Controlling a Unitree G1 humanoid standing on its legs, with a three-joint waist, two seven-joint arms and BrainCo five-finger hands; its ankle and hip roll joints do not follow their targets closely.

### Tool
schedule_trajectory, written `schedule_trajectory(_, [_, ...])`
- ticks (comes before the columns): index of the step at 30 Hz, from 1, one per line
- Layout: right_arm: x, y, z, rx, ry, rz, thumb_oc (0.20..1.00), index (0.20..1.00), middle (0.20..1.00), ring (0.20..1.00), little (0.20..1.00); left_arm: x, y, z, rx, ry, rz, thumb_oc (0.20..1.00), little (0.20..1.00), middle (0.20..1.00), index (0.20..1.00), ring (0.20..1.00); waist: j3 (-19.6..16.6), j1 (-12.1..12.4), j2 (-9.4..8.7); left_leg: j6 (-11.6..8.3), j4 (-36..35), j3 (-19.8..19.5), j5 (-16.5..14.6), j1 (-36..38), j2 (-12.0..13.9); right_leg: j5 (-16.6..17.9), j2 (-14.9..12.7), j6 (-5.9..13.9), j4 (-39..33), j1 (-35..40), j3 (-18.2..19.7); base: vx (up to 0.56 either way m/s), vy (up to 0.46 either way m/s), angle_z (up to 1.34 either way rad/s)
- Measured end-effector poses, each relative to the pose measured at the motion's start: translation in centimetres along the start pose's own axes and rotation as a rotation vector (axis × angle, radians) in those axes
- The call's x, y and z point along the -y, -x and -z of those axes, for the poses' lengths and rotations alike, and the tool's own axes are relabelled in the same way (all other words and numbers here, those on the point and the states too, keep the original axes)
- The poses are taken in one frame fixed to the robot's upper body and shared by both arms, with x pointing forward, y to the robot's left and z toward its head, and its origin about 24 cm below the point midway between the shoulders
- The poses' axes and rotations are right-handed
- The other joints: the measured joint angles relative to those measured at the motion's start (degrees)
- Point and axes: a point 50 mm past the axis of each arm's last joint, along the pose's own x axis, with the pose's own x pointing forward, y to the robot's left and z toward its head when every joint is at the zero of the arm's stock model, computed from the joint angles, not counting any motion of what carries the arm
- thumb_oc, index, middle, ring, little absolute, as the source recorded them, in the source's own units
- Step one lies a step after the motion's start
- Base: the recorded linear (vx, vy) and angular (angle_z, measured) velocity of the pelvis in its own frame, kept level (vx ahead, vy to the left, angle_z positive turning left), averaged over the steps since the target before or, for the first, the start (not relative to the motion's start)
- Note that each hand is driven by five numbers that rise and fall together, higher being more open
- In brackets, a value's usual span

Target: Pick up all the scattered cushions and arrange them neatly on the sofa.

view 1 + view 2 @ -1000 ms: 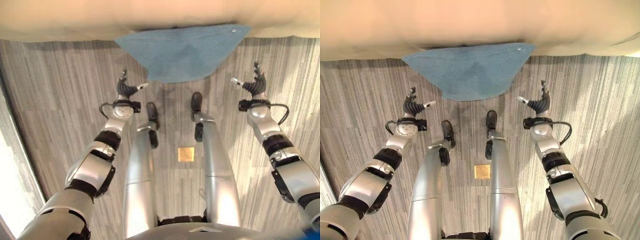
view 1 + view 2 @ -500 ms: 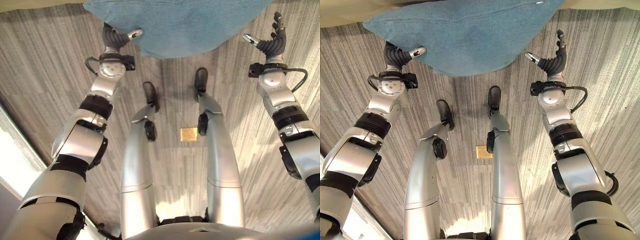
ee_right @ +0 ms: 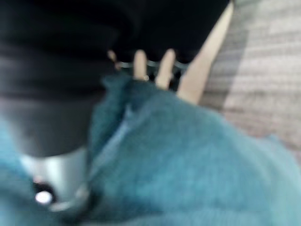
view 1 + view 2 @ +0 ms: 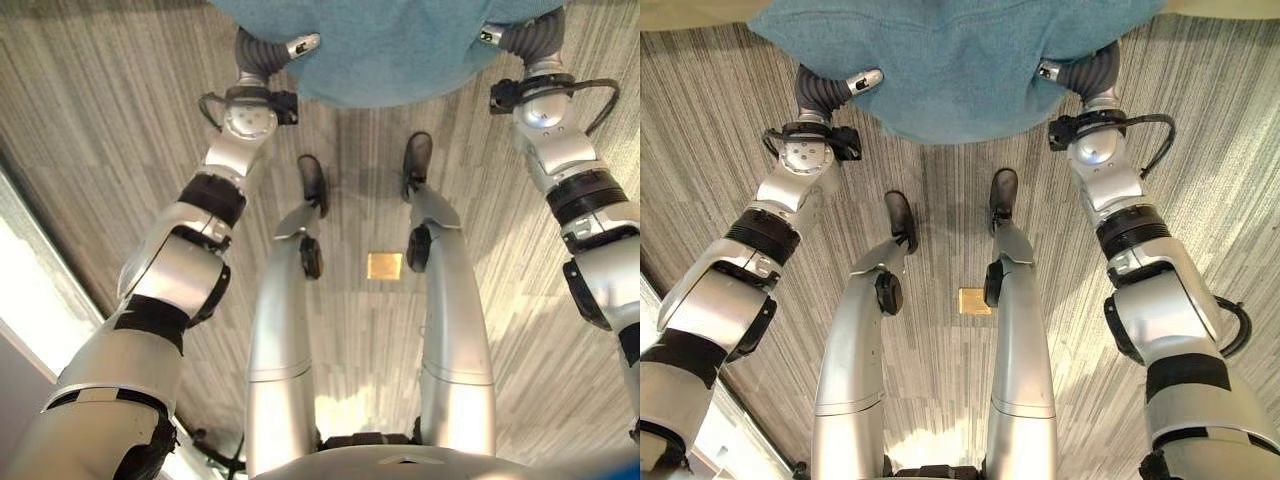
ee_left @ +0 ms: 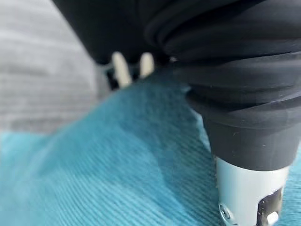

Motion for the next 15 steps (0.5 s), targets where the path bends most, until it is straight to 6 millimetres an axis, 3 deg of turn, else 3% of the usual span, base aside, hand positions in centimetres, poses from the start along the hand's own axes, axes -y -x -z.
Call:
schedule_trajectory(9, [-1.0,0.7,-0.4,0.009,-0.075,-0.039,0.200,0.200,0.200,0.200,0.200,-0.5,0.5,0.0,-0.023,0.192,-0.031,0.200,0.200,0.200,0.200,0.200,0.2,-1.2,-0.01,-0.22,0.0,-0.2,0.5,1.6,0.6,0.4,0.2,-0.43,0.1,1.6,-0.2,0.00,-0.037,0.00])
schedule_trajectory(11, [-2.4,2.8,2.1,-0.067,-0.135,-0.067,0.200,0.200,0.200,0.200,0.200,-0.9,1.9,2.6,-0.086,0.204,-0.044,0.200,0.200,0.200,0.200,0.200,0.4,-1.8,-0.05,-0.48,-3.1,-0.4,1.0,8.2,0.5,0.5,0.2,-0.44,-2.4,8.1,-0.6,0.01,-0.016,0.00])
schedule_trajectory(12, [-3.2,6.3,5.3,-0.138,-0.173,-0.107,0.200,0.200,0.200,0.200,0.200,-1.0,4.7,5.8,-0.137,0.250,-0.032,0.200,0.200,0.200,0.200,0.200,-7.3,-2.0,0.01,-0.77,-4.3,-0.6,0.7,7.8,0.5,-0.5,0.4,0.38,-3.1,7.7,-0.7,0.02,-0.042,0.01])
schedule_trajectory(15, [-2.6,7.6,6.2,-0.151,-0.176,-0.104,0.200,0.200,0.200,0.200,0.200,-1.0,5.8,6.5,-0.139,0.259,-0.019,0.200,0.200,0.200,0.200,0.200,-7.9,-1.9,0.02,-0.91,-4.4,-1.3,0.5,10.7,0.7,-0.8,0.4,0.07,-3.1,11.1,-1.5,-0.01,-0.034,0.03])
